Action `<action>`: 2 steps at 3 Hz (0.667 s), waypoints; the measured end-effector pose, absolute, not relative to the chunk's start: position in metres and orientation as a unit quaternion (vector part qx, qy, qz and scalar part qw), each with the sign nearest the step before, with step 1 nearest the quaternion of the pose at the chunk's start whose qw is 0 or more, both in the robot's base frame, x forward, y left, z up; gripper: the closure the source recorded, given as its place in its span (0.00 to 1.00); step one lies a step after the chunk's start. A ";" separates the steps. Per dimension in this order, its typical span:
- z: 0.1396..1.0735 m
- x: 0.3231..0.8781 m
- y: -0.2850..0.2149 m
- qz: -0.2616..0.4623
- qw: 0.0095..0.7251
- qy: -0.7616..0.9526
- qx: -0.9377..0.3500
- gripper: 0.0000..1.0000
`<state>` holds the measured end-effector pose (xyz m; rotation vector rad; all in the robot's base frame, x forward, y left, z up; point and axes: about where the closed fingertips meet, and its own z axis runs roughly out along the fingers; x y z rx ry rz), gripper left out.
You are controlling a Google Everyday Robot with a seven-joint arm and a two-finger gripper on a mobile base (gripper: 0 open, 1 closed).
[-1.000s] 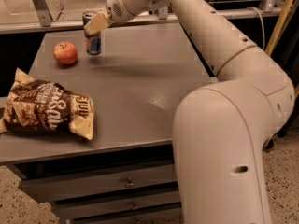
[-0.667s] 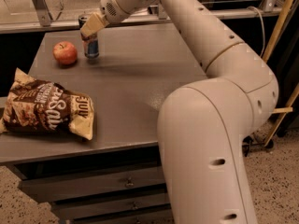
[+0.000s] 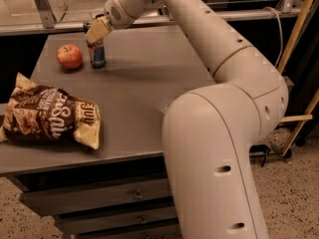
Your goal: Move redbull can near apple
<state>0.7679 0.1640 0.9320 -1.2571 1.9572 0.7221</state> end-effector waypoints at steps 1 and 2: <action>0.929 0.768 0.167 0.279 0.343 0.754 -0.485 0.12; 0.936 0.767 0.157 0.262 0.350 0.754 -0.490 0.00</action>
Offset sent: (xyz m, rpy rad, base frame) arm -0.0032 -0.0298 0.0211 -0.0572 -0.0780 -0.0295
